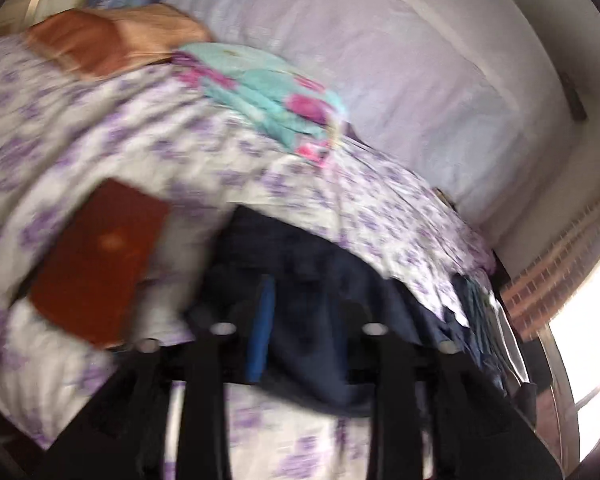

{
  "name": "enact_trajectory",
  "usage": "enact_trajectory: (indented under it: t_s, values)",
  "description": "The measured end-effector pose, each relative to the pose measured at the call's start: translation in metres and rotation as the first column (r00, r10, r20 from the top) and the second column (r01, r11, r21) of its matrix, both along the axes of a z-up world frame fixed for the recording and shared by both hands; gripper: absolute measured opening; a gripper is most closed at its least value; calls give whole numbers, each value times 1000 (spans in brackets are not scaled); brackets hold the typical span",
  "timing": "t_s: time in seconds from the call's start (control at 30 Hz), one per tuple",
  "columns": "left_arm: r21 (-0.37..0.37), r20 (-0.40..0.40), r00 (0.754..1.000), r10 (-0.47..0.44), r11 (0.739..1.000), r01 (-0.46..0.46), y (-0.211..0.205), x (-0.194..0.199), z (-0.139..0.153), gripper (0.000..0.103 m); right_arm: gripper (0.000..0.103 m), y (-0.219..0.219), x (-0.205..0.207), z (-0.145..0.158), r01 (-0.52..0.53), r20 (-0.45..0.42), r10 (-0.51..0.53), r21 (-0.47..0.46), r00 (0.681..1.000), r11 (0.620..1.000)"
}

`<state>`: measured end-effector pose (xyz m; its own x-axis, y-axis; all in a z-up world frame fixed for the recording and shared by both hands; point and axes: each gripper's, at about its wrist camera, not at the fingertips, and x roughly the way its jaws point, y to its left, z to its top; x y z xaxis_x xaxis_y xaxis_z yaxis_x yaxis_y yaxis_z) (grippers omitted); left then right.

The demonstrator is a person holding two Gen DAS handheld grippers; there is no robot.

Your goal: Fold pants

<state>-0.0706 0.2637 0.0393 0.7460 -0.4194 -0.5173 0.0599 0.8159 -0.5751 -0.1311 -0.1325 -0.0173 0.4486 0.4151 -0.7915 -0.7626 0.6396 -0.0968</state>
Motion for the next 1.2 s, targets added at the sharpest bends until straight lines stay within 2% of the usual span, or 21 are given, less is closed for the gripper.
enact_trajectory:
  t_s: [0.1,0.2,0.27,0.3,0.4,0.43,0.5,0.57,0.63,0.67,0.73,0.77,0.8,0.83,0.93,0.97,1.0,1.03,1.07,1.1,1.2]
  values:
    - [40,-49,999,-23,999,25,-30,27,-5,46,10,-3,0,0,7,-1,-7,15,1000,1000]
    - [35,-200,980,-5,999,12,-35,54,-42,44,10,-7,-1,1,9,-5,-9,25,1000,1000]
    - [27,-295,955,32,999,-25,-27,56,-74,15,9,-10,-1,3,11,-8,-11,31,1000,999]
    - [25,-297,954,49,999,-43,-23,50,-80,4,9,-12,-1,4,10,-10,-10,35,1000,999]
    - [-90,-260,965,28,995,-53,-4,24,-93,2,9,-18,-1,3,8,-40,-7,39,999,999]
    - [-155,-267,963,29,985,-73,5,18,-98,2,9,-19,1,0,6,-62,-4,31,998,999]
    - [-208,-271,961,64,970,-123,11,7,-99,1,12,-19,0,-3,-3,-56,5,35,998,999]
    - [-115,-207,974,96,986,-122,-1,-5,-79,1,16,-28,3,6,19,-107,-6,113,994,993]
    - [3,-112,990,83,997,-83,-24,-11,-55,13,16,-50,9,25,60,-163,-19,255,986,965]
    - [26,-68,996,55,998,-54,-34,-13,-46,20,19,-61,12,35,92,-172,-40,308,984,947]
    - [53,3,1000,-10,999,10,-56,-11,-30,61,31,-85,24,53,195,-176,-136,381,975,904]
    - [87,21,1000,-23,996,21,-68,-6,-25,69,42,-102,39,63,316,-178,-266,391,948,864]
    - [121,34,999,-14,993,10,-76,0,-23,74,44,-113,52,68,420,-177,-381,371,907,828]
    - [153,37,999,-7,988,2,-83,9,-25,74,44,-125,74,70,561,-180,-532,311,827,767]
    - [155,-35,999,-11,988,16,-89,31,-50,74,48,-140,122,63,716,-238,-676,224,698,661]
    - [140,-61,998,-3,990,11,-89,37,-63,74,49,-145,142,56,777,-270,-728,188,630,601]
    - [161,-39,999,11,987,-4,-94,36,-69,74,49,-147,155,50,811,-289,-759,160,584,563]
    - [217,-7,1000,28,976,-26,-101,28,-67,74,49,-149,167,44,836,-308,-779,134,546,532]
    - [265,-3,1000,25,964,-23,-109,27,-64,83,49,-148,181,36,855,-315,-799,100,512,508]
    - [290,3,1000,21,957,-21,-115,27,-64,90,50,-147,190,32,865,-308,-813,75,494,496]
    - [418,-5,999,37,908,-31,-133,26,-67,94,51,-137,212,14,889,-252,-862,-15,440,458]
